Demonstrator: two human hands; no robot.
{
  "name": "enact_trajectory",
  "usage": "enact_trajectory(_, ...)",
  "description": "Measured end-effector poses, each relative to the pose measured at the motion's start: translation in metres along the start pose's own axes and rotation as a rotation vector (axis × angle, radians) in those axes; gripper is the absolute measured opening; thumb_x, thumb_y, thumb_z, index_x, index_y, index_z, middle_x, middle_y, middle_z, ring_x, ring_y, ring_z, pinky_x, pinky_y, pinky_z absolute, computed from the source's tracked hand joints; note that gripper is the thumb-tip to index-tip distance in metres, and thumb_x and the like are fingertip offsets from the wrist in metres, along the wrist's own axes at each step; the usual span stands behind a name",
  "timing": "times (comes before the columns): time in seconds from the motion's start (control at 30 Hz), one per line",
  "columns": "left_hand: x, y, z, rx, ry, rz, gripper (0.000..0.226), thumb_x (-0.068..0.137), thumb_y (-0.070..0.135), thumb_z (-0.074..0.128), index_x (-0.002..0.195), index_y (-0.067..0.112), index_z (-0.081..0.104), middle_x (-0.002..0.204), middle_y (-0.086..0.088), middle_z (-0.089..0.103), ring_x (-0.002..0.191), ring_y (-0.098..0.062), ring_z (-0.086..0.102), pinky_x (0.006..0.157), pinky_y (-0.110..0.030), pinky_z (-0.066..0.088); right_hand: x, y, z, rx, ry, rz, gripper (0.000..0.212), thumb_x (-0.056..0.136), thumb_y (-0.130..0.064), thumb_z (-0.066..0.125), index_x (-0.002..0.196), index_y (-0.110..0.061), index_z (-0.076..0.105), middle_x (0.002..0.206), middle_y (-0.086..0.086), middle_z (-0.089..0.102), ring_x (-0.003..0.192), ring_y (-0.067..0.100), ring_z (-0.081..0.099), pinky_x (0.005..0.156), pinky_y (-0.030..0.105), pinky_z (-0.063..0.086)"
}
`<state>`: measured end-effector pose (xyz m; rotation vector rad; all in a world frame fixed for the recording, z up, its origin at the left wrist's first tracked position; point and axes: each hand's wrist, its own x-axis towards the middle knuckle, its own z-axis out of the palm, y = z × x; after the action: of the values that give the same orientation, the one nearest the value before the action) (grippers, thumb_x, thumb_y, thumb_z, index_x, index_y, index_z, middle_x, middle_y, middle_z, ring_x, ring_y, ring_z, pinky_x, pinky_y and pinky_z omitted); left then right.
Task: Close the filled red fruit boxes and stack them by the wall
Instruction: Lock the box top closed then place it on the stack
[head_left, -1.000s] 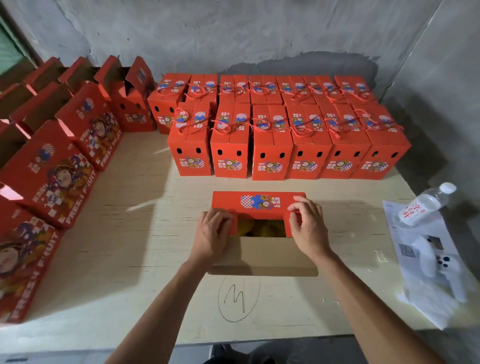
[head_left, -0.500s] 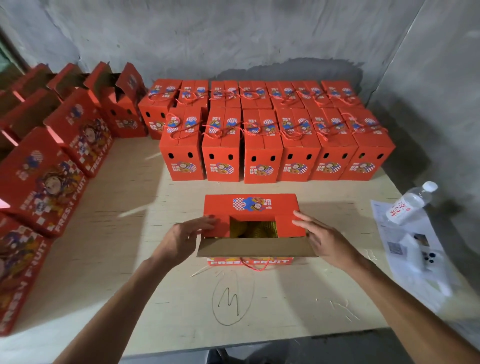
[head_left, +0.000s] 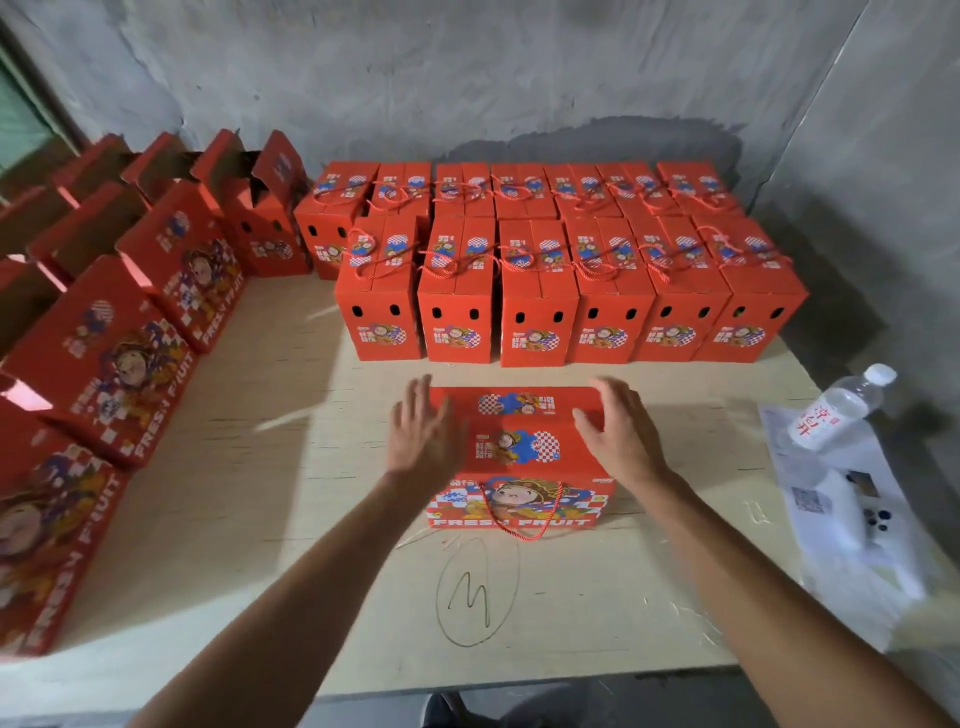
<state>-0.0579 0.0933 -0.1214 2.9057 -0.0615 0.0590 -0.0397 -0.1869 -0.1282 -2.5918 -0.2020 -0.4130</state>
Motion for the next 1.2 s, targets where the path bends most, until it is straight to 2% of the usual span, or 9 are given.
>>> enact_trajectory(0.07,-0.011,0.026,0.023,0.005,0.082,0.099,0.044,0.108,0.043,0.038,0.141,0.015,0.045,0.156,-0.014,0.040,0.147,-0.035,0.034,0.125,-0.052,0.021,-0.006,-0.008,0.019,-0.045,0.115,-0.078,0.019,0.093,-0.024,0.075,0.099,-0.006,0.071,0.115,0.008,0.070,0.107,0.029,0.060,0.082,0.044,0.057)
enact_trajectory(0.13,-0.017,0.036,0.033,-0.093,0.198,0.142,0.035,0.108,0.042,0.035,0.118,0.016,0.056,0.125,-0.006,0.059,0.117,-0.028,0.054,0.111,-0.045,0.037,-0.009,-0.005,0.026,-0.064,0.219,-0.090,0.023,0.092,-0.027,0.076,0.083,-0.009,0.067,0.097,0.004,0.069,0.091,0.023,0.060,0.073,0.036,0.053)
enact_trajectory(0.3,-0.013,0.031,0.035,-0.084,0.372,0.188,0.025,0.104,0.039,0.048,0.097,0.017,0.057,0.094,-0.001,0.057,0.082,-0.022,0.048,0.078,-0.038,0.044,-0.007,-0.006,0.026,-0.080,0.267,-0.099,0.033,0.095,-0.030,0.073,0.071,-0.015,0.057,0.069,-0.002,0.058,0.067,0.015,0.048,0.062,0.030,0.039)
enact_trajectory(0.67,0.027,0.030,0.026,-0.249,0.226,0.149,0.037,0.100,0.032,0.062,0.067,0.016,0.055,0.072,0.005,0.056,0.068,-0.016,0.048,0.049,-0.027,0.036,0.020,-0.026,0.025,-0.180,0.104,-0.015,0.053,0.094,-0.020,0.071,0.051,-0.021,0.042,0.046,-0.008,0.039,0.038,0.015,0.033,0.047,0.020,0.018)
enact_trajectory(0.77,0.034,0.034,0.024,-0.209,0.163,0.129,0.035,0.101,0.031,0.052,0.070,0.016,0.054,0.077,0.004,0.060,0.072,-0.020,0.056,0.057,-0.029,0.038,0.028,-0.022,0.029,-0.250,0.039,-0.063,0.044,0.097,-0.024,0.071,0.054,-0.014,0.063,0.050,-0.003,0.057,0.043,0.013,0.044,0.051,0.021,0.031)
enact_trajectory(0.87,0.036,0.037,0.029,-0.027,0.137,0.151,0.033,0.106,0.040,0.038,0.107,0.017,0.061,0.116,-0.003,0.063,0.109,-0.024,0.057,0.094,-0.039,0.044,0.031,-0.018,0.036,-0.326,0.015,-0.162,0.032,0.103,-0.033,0.059,0.081,-0.012,0.071,0.085,0.002,0.067,0.081,0.020,0.058,0.073,0.037,0.047)
enact_trajectory(0.97,0.041,0.037,0.034,0.032,-0.003,0.090,0.060,0.107,0.053,0.021,0.153,0.016,0.034,0.166,-0.006,0.028,0.156,-0.023,0.020,0.127,-0.051,0.011,0.034,-0.013,0.041,-0.331,-0.079,-0.113,0.041,0.106,-0.048,0.045,0.118,-0.012,0.062,0.125,0.006,0.062,0.115,0.025,0.056,0.103,0.042,0.043)
enact_trajectory(1.03,0.044,0.038,0.041,0.027,-0.058,0.090,0.067,0.106,0.058,0.015,0.159,0.018,0.025,0.170,-0.003,0.020,0.158,-0.023,0.008,0.127,-0.054,-0.002,0.036,-0.009,0.043,-0.333,-0.163,-0.102,0.053,0.106,-0.054,0.037,0.133,-0.013,0.056,0.137,0.005,0.061,0.126,0.025,0.054,0.112,0.045,0.036)
enact_trajectory(1.2,0.047,0.035,0.047,0.029,0.061,0.086,0.057,0.105,0.057,0.019,0.136,0.021,0.049,0.138,0.001,0.056,0.134,-0.022,0.043,0.124,-0.052,0.015,0.038,-0.012,0.048,-0.385,-0.116,-0.074,0.051,0.107,-0.053,0.029,0.111,-0.020,0.066,0.103,-0.003,0.071,0.096,0.019,0.060,0.092,0.039,0.040)
